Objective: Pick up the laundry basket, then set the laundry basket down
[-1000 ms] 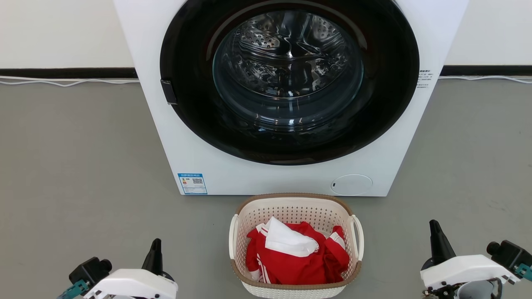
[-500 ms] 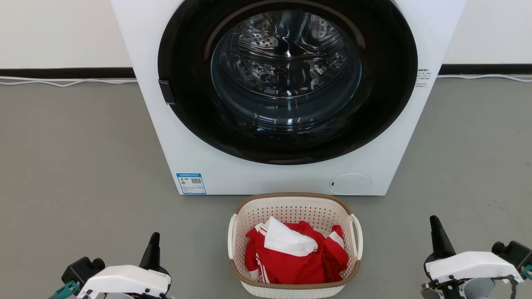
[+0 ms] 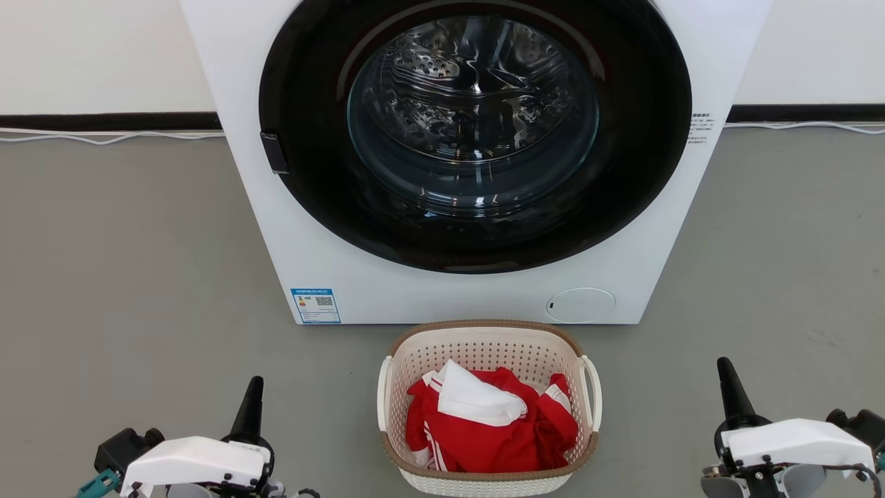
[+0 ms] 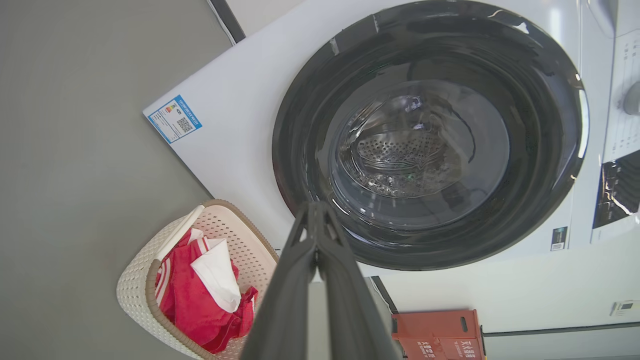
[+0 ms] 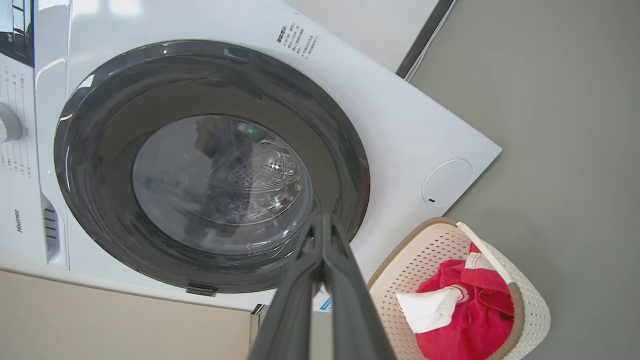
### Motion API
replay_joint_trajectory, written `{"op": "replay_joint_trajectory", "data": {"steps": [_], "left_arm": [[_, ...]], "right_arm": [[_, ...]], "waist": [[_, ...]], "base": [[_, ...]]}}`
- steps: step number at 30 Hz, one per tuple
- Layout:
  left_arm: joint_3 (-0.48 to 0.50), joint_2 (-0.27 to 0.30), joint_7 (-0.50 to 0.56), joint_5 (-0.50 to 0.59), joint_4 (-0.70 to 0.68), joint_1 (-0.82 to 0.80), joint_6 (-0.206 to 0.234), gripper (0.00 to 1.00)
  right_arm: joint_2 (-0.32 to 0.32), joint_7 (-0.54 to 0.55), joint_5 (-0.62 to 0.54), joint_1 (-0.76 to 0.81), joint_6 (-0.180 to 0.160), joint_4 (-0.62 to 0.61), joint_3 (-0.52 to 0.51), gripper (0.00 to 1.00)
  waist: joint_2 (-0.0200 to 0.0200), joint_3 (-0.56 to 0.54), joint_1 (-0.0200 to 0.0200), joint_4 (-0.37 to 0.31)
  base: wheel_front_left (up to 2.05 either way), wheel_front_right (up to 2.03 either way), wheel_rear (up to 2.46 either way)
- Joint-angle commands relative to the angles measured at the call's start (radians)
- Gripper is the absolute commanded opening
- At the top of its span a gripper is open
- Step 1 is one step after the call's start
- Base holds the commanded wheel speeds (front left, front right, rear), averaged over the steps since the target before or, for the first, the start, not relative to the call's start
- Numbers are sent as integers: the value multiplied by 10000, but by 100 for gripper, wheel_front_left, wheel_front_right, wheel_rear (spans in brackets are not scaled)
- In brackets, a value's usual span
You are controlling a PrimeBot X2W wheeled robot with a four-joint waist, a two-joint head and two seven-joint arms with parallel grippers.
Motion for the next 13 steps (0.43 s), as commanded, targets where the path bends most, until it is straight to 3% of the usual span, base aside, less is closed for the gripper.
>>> {"op": "replay_joint_trajectory", "data": {"steps": [1,13], "left_arm": [[250,112,87,-322,-369,-259,-144,0],[429,132,441,-1591,-687,-245,-325,0]], "right_arm": [[-53,121,366,-210,50,-415,109,0],[-13,467,1815,-163,57,-790,64,0]], "waist": [[0,2,0,-5],[0,19,0,-45]], "base": [[0,0,0],[0,0,0]]}}
